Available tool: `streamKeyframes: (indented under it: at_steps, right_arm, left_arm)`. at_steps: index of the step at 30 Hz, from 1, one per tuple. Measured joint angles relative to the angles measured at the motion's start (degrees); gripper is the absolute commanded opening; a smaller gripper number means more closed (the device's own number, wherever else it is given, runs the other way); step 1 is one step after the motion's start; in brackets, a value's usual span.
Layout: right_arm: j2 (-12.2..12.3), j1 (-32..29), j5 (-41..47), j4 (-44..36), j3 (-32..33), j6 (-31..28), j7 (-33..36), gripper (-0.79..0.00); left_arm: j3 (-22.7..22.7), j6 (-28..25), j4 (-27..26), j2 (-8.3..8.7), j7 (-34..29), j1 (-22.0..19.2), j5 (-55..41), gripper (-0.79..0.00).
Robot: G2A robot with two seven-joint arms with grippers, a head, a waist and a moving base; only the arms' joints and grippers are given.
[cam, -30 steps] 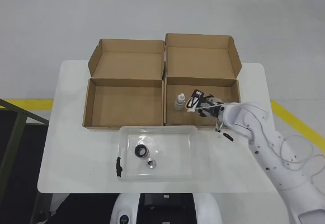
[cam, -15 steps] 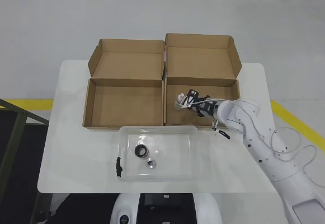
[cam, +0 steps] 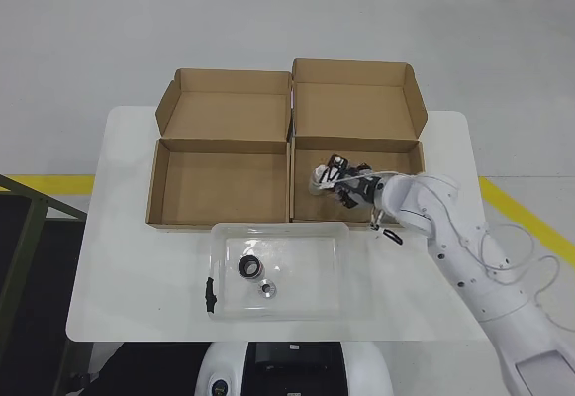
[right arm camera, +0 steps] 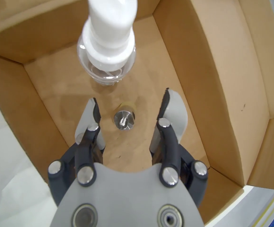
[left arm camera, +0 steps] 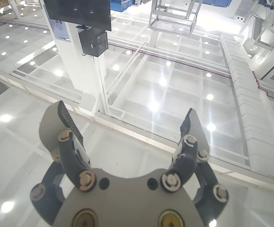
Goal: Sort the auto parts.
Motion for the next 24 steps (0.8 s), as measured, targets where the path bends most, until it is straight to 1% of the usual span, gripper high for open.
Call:
streamKeyframes:
  at_steps: [8, 14, 19, 24]
  right_arm:
    - [1.95, -6.41, 3.51, -10.98, 7.28, -3.27, 0.03, 0.000]
    - [3.15, -11.65, 6.09, -19.00, 11.43, -6.24, 0.52, 0.000]
    - [3.92, -16.02, 7.23, -25.22, 13.51, -8.55, 0.46, 0.000]
    - [4.49, -19.79, 5.15, -30.72, 12.85, -11.03, 1.91, 0.000]
  left_arm:
    - [0.00, 0.00, 0.00, 0.00, 0.00, 0.00, 0.00, 0.000]
    - [0.00, 0.00, 0.00, 0.00, 0.00, 0.00, 0.00, 0.000]
    - [0.00, 0.00, 0.00, 0.00, 0.00, 0.00, 0.00, 0.000]
    - [0.00, 0.00, 0.00, 0.00, 0.00, 0.00, 0.00, 0.000]
